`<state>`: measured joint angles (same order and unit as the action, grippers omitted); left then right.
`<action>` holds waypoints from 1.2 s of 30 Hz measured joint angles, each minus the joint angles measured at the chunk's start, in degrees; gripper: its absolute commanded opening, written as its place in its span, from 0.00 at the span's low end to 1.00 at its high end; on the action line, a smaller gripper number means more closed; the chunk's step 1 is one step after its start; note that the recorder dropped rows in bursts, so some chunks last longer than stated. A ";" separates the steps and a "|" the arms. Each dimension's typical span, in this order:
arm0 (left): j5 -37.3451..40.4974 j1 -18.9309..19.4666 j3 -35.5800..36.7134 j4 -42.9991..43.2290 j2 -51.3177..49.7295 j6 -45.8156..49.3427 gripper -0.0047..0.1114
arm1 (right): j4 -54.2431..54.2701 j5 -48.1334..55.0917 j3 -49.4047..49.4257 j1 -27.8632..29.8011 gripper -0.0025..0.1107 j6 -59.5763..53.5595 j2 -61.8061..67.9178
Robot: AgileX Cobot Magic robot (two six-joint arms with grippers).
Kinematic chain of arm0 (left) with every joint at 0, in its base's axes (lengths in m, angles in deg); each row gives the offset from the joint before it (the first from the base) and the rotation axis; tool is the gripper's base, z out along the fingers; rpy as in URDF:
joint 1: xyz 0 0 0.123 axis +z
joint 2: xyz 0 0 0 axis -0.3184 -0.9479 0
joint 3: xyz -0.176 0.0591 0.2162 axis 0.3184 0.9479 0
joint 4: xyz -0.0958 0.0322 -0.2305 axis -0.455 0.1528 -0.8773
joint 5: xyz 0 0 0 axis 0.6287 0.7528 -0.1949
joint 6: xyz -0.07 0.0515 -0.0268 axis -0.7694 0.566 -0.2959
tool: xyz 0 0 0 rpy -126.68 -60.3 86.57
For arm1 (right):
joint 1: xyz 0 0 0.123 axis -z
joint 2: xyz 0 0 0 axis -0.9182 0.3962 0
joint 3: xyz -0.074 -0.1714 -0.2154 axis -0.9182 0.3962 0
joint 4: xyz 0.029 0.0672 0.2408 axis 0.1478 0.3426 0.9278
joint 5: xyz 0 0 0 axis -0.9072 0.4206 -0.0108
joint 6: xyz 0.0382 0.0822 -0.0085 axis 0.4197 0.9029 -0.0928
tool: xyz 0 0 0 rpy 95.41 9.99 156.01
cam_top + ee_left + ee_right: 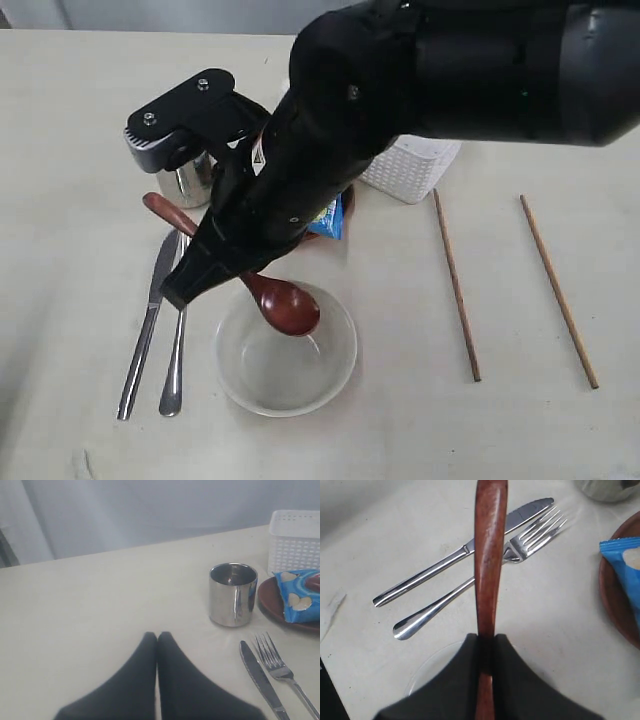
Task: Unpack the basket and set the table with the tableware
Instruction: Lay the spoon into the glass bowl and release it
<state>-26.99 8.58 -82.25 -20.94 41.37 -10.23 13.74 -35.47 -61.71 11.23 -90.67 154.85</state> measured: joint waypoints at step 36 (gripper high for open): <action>0.00 0.00 0.00 0.00 0.00 0.00 0.04 | 0.81 -4.34 4.82 0.00 0.04 -3.85 5.69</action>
<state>-26.99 8.58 -82.25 -20.94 41.37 -10.23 14.55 -39.81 -56.89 11.23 -94.52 160.54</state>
